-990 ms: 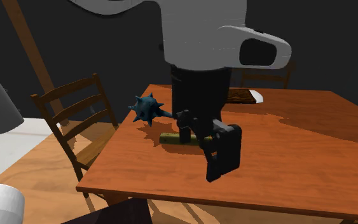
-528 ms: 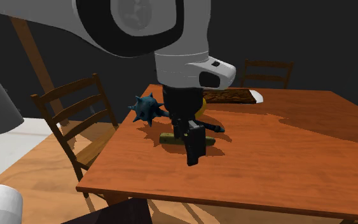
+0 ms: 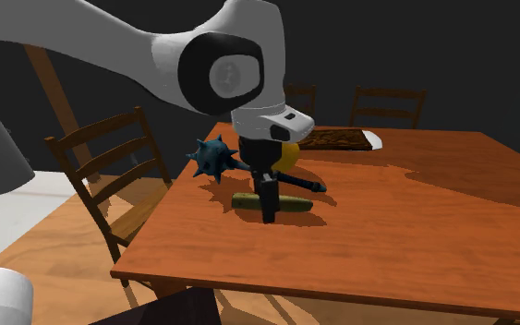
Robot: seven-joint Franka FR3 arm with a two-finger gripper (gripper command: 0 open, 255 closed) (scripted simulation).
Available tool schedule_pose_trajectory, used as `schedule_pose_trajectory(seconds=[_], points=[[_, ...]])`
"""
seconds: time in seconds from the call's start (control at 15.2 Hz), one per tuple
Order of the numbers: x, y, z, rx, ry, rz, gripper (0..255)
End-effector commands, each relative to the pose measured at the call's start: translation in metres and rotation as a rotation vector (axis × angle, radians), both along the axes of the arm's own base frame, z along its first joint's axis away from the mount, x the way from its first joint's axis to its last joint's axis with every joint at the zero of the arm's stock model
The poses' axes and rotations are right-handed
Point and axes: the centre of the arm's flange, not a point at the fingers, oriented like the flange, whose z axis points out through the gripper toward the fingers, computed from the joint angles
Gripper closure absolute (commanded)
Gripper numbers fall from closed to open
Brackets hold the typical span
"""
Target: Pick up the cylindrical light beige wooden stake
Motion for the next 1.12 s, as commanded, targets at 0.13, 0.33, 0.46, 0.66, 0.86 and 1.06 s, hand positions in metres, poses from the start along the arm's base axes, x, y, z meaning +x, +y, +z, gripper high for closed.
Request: schedule_pose_trajectory(seconds=[0.13, 0.33, 0.46, 0.66, 0.86, 1.06], points=[[0.019, 0.044, -0.032, -0.001, -0.006, -0.068, 0], [0.035, 0.074, -0.053, -0.004, -0.011, -0.117, 0], [0.045, 0.094, -0.068, -0.006, -0.014, -0.149, 0], [0.063, 0.122, -0.089, -0.009, -0.018, -0.198, 0], [0.082, 0.15, -0.111, -0.012, -0.023, -0.247, 0], [0.092, 0.163, -0.127, -0.013, -0.025, -0.271, 0]])
